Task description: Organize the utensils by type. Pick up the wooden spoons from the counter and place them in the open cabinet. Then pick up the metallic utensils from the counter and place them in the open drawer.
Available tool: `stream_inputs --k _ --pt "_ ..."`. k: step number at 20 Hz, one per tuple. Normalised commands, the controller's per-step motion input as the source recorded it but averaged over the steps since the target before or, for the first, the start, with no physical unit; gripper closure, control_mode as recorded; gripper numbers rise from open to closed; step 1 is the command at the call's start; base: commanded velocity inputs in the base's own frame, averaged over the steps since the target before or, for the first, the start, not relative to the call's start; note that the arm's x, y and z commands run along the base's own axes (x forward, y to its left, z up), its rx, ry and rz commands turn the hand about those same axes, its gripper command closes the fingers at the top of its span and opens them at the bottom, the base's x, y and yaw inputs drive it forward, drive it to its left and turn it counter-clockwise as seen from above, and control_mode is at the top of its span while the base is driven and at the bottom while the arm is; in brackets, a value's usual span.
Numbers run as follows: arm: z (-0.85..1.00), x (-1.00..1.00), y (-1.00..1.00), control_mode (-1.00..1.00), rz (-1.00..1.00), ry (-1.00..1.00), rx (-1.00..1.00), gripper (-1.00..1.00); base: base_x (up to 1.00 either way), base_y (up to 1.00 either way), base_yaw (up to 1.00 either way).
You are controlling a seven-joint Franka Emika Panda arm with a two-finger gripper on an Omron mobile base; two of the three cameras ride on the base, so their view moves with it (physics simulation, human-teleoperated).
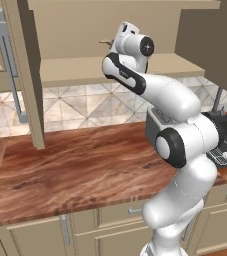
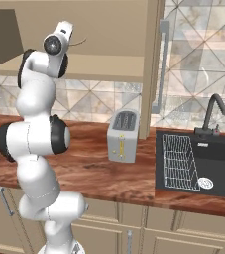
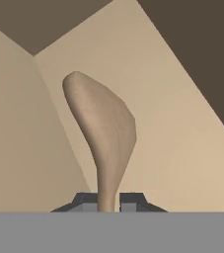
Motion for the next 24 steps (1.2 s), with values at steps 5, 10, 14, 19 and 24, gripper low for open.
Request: stream_inputs --k 5,10,14,19,24 --pt "-0.12 0.29 0.1 -1.0 0.0 0.11 0.02 -1.0 0.0 0.0 0.0" --pt "-0.17 0.01 0.12 -1.0 0.0 0.01 0.07 -1.0 0.0 0.0 0.0" --pt "-0.06 0.08 0.09 -1.0 0.0 0.0 0.07 -1.0 0.0 0.0 0.0" --pt "0.02 0.03 0.01 -1.0 -0.01 0.09 0.15 -1.0 0.0 0.0 0.0" --pt "0.0 0.02 0.05 -1.0 -0.11 0.28 0.19 -1.0 0.0 0.0 0.0"
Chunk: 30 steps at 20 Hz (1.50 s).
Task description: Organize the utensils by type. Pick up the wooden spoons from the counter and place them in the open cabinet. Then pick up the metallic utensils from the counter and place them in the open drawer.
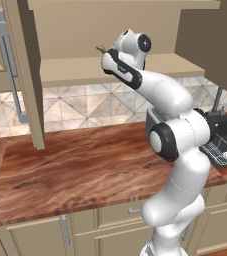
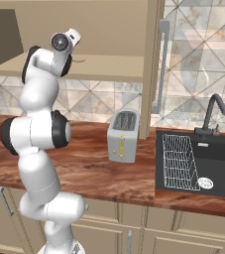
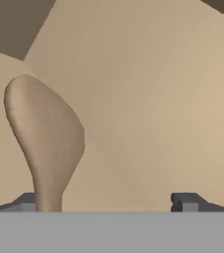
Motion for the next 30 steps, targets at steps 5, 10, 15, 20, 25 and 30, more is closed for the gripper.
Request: stream_inputs --k 5,10,15,20,25,30 --pt "0.06 0.0 0.09 -1.0 -0.19 0.27 0.28 -1.0 0.0 0.0 0.0" --pt "0.12 0.0 0.13 -1.0 -0.23 0.04 0.32 -1.0 0.0 0.0 0.0" --pt "0.01 -0.1 0.09 -1.0 -0.24 0.01 0.31 -1.0 0.0 0.0 0.0" --pt "-0.01 -0.21 0.05 -1.0 -0.3 0.05 0.31 -1.0 0.0 0.0 0.0" --pt "-0.01 -0.14 0.01 -1.0 -0.35 0.0 0.38 -1.0 0.0 0.0 0.0" --pt "0.01 0.0 0.08 -1.0 -0.3 0.0 0.32 -1.0 0.0 0.0 0.0"
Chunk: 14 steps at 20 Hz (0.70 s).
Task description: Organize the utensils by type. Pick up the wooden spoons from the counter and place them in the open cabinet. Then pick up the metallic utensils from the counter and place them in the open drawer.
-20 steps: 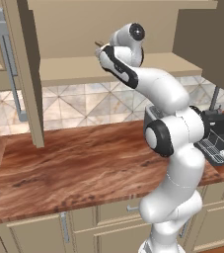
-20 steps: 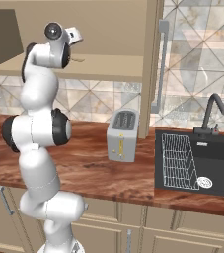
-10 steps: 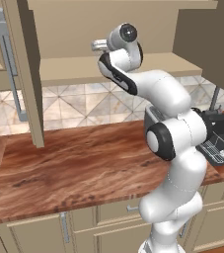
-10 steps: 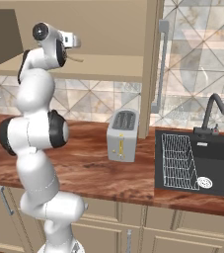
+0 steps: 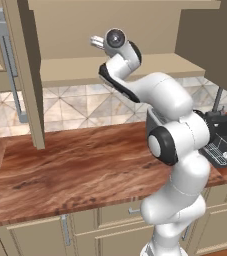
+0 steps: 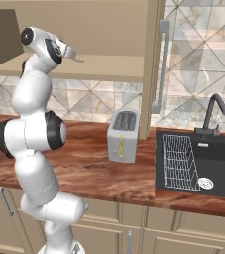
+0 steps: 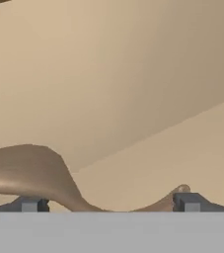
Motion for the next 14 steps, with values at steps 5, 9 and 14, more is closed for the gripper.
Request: stream_inputs --k 5,9,14 --pt "0.0 0.07 0.27 -1.0 -0.28 0.01 0.28 -1.0 0.0 0.0 0.0" --pt "0.21 0.04 0.17 -1.0 -0.14 0.03 0.21 -1.0 0.0 0.0 0.0" --pt "0.15 -0.02 0.02 -1.0 -0.02 0.05 0.1 -1.0 0.0 0.0 0.0"
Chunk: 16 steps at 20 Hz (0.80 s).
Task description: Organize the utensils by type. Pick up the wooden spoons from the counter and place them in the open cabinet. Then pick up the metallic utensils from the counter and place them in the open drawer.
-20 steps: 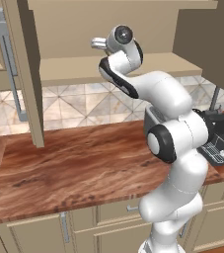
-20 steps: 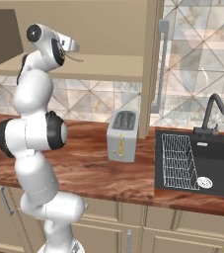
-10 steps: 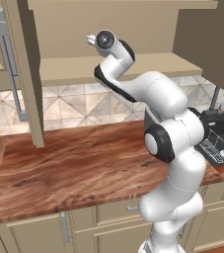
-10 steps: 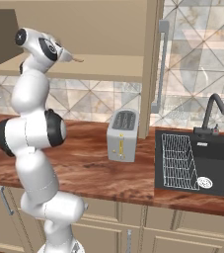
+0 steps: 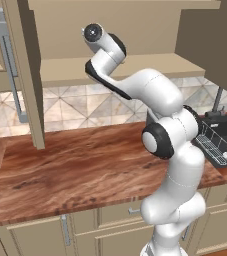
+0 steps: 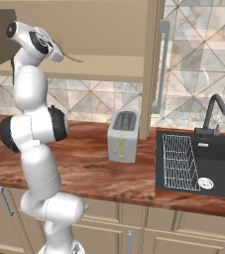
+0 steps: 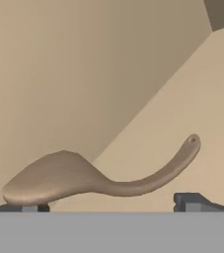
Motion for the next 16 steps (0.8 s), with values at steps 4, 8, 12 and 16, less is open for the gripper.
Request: stream_inputs --k 4,8,12,16 --pt "0.01 0.2 -0.01 -1.0 0.0 0.01 0.0 -1.0 0.0 0.0 0.0" --pt "-0.03 0.07 -0.01 -1.0 0.0 0.03 0.0 -1.0 0.0 0.0 0.0" --pt "-0.27 -0.22 0.0 -1.0 0.02 0.08 -0.04 -1.0 0.0 0.0 0.0" --pt "-0.11 -0.22 0.0 -1.0 0.01 0.0 0.0 -1.0 0.0 0.0 0.0"
